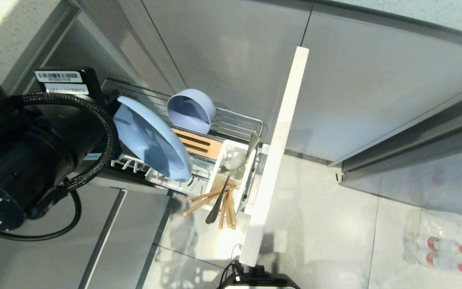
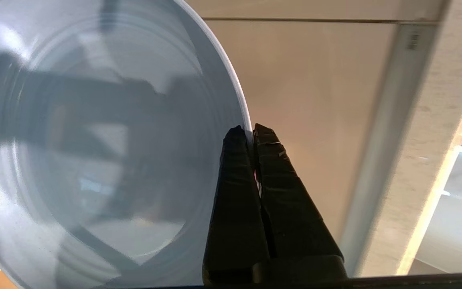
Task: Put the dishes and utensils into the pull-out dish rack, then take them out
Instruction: Pick up the plate and place it in the cupboard
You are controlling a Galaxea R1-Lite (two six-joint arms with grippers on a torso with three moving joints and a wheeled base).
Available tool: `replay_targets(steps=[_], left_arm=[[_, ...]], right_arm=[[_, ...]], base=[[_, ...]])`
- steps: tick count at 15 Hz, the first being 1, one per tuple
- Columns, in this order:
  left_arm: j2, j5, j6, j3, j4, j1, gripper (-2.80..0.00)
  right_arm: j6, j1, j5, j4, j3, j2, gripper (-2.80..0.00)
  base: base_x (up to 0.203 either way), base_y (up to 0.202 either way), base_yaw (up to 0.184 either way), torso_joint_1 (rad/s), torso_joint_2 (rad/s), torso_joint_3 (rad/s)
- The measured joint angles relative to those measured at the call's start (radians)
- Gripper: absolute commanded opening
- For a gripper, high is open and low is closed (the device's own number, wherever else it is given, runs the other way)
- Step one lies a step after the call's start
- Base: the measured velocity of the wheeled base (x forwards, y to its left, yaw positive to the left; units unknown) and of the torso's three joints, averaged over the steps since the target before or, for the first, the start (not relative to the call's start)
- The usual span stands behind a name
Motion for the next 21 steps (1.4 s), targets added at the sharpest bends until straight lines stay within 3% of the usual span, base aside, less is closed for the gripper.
replay_targets(steps=[13, 21], left_arm=[[-0.01, -0.048, -0.002, 0.05, -0.085, 0.023, -2.8], [0.0, -0.054, -0.048, 0.087, -0.083, 0.036, -2.8]], right_arm=[[0.0, 0.0, 0.0, 0.0, 0.0, 0.0, -2.8], [0.0, 0.0, 0.0, 0.0, 0.0, 0.0, -2.8]], base=[[0.0, 0.0, 0.0, 0.0, 0.0, 0.0], [0.0, 0.0, 0.0, 0.0, 0.0, 0.0]])
